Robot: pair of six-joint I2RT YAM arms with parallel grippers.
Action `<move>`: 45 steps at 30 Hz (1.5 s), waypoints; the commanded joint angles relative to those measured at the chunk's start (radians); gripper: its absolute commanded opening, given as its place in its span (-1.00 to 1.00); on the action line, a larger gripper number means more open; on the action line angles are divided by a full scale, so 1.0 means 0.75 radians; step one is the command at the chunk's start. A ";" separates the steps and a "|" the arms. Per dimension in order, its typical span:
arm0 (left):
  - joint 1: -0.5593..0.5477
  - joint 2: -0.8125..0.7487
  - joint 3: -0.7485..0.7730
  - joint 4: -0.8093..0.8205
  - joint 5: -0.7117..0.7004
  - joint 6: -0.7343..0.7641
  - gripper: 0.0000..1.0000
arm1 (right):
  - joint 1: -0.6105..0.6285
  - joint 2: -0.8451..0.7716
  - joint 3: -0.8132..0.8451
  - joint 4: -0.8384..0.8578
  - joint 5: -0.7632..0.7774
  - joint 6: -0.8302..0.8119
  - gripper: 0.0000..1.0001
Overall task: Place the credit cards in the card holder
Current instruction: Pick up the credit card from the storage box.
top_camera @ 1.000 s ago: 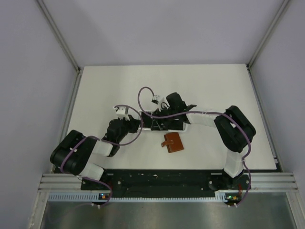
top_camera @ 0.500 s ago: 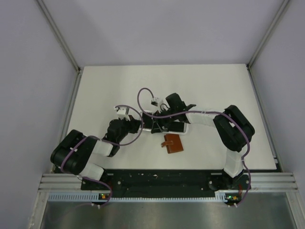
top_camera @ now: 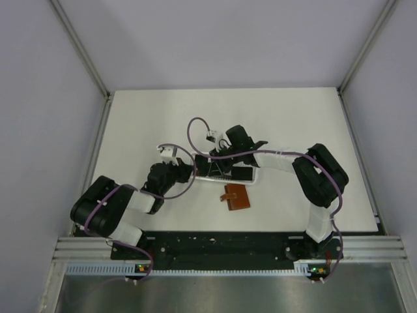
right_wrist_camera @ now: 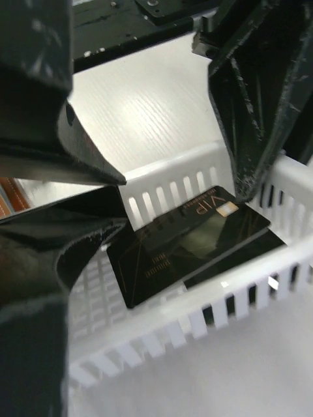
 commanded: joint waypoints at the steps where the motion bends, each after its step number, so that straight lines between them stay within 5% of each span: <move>1: -0.007 -0.003 0.032 0.160 0.016 -0.032 -1.00 | -0.014 -0.036 0.043 0.000 0.199 0.028 -0.59; 7: -0.003 -0.024 0.081 0.029 -0.037 -0.060 -1.00 | -0.036 -0.040 0.090 0.008 0.367 0.100 -1.00; 16: -0.001 -0.098 0.198 -0.308 -0.170 -0.060 -1.00 | -0.059 -0.028 0.111 -0.035 0.326 0.084 -0.96; 24: -0.003 -0.077 0.208 -0.319 -0.178 -0.065 -1.00 | -0.059 -0.034 0.051 -0.064 0.302 0.055 -0.68; 32: -0.003 -0.071 0.212 -0.321 -0.180 -0.065 -1.00 | -0.061 -0.044 0.033 -0.092 0.332 0.043 -0.64; 35: -0.003 -0.069 0.212 -0.321 -0.184 -0.063 -1.00 | -0.061 -0.048 0.035 -0.113 0.357 0.037 -0.69; 39: -0.003 -0.065 0.228 -0.347 -0.194 -0.058 -1.00 | -0.061 -0.050 0.051 -0.139 0.383 0.034 -1.00; 43: -0.001 -0.059 0.271 -0.429 -0.235 -0.060 -0.98 | -0.079 -0.057 0.080 -0.131 0.373 0.077 -1.00; 45: -0.001 -0.057 0.298 -0.472 -0.246 -0.056 -0.75 | -0.096 -0.046 0.108 -0.117 0.383 0.124 -1.00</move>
